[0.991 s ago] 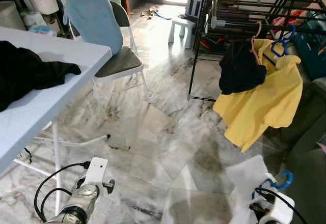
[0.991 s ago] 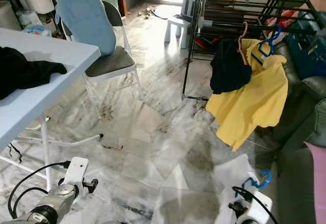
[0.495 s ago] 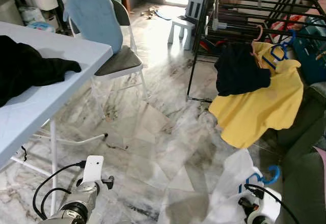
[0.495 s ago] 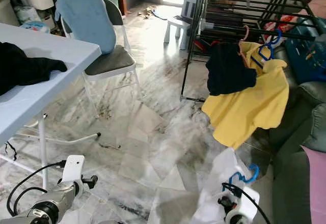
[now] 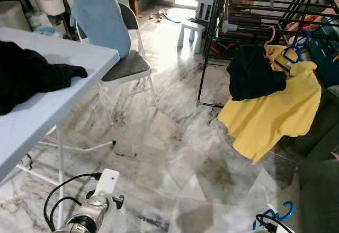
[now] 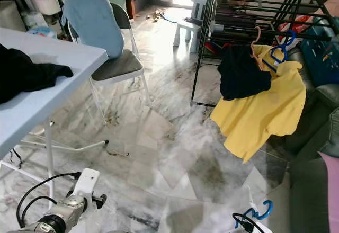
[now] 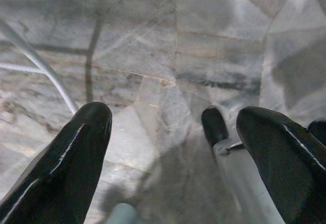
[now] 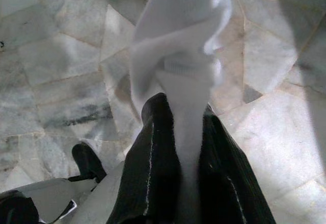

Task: Hang hanger

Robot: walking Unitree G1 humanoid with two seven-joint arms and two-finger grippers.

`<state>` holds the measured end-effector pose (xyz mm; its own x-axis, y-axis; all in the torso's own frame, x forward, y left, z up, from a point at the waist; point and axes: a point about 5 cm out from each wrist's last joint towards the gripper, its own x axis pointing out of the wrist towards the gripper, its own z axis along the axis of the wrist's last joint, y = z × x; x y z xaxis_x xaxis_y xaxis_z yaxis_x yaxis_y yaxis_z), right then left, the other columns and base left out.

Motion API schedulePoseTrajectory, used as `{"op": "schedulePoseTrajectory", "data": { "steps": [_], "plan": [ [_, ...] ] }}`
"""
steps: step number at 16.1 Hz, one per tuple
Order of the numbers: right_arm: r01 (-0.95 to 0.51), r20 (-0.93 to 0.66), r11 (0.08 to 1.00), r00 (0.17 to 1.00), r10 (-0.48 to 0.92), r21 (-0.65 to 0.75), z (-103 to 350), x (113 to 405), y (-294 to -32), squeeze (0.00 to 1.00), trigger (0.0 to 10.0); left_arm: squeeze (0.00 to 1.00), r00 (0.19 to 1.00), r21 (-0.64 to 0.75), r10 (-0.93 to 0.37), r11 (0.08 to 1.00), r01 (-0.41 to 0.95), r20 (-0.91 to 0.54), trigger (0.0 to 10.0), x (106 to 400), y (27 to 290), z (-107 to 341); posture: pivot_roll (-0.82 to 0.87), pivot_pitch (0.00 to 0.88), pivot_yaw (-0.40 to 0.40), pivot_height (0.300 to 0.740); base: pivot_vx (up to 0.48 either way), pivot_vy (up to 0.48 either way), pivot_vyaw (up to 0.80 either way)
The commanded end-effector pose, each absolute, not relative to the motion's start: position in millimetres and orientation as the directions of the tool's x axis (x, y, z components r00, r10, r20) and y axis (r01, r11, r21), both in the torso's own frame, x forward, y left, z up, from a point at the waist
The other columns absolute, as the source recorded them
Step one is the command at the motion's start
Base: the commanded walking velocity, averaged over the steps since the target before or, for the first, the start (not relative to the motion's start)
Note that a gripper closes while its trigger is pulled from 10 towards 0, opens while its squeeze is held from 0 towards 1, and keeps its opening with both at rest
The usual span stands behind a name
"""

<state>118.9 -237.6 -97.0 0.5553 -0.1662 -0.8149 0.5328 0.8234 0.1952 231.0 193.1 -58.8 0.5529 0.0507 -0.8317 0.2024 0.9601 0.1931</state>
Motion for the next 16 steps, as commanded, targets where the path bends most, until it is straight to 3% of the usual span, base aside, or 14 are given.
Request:
{"op": "schedulePoseTrajectory", "data": {
  "steps": [1, 4, 9, 16],
  "plan": [
    [0.538, -0.81, 0.819, 0.561, -0.171, 0.199, -96.9, 120.1, -235.6, 0.0, 10.0, 0.0, 0.554, 0.199, 0.031, 0.949, 0.246, -0.832, 10.0, 234.7, 189.4, -56.9, 0.0, 0.0, 0.009, 0.74, 0.0, 0.0, -0.61],
    [0.539, -0.813, 0.818, 0.558, -0.167, 0.202, -98.8, 117.0, -230.5, 0.0, 10.0, 0.0, 0.559, 0.188, -0.004, 0.94, 0.285, -0.829, 10.0, 239.6, 178.0, -55.0, -0.03, 0.0, 0.026, 0.74, 0.0, 0.0, -0.8],
    [0.504, -0.818, 0.845, 0.554, -0.156, 0.18, -100.9, 109.6, -228.2, 0.0, 10.0, 0.0, 0.549, 0.18, -0.043, 0.921, 0.346, -0.835, 10.0, 240.1, 162.3, -56.1, -0.08, 0.0, 0.035, 0.74, 0.0, 0.0, 0.0],
    [0.445, -0.815, 0.88, 0.564, -0.132, 0.165, -98.9, 120.2, -224.1, 0.0, 10.0, 0.0, 0.542, 0.194, -0.021, 0.922, 0.336, -0.84, 10.0, 234.6, 166.6, -59.5, -0.06, 0.0, 0.027, 0.74, 0.0, 0.32, 0.0]
  ]
}}
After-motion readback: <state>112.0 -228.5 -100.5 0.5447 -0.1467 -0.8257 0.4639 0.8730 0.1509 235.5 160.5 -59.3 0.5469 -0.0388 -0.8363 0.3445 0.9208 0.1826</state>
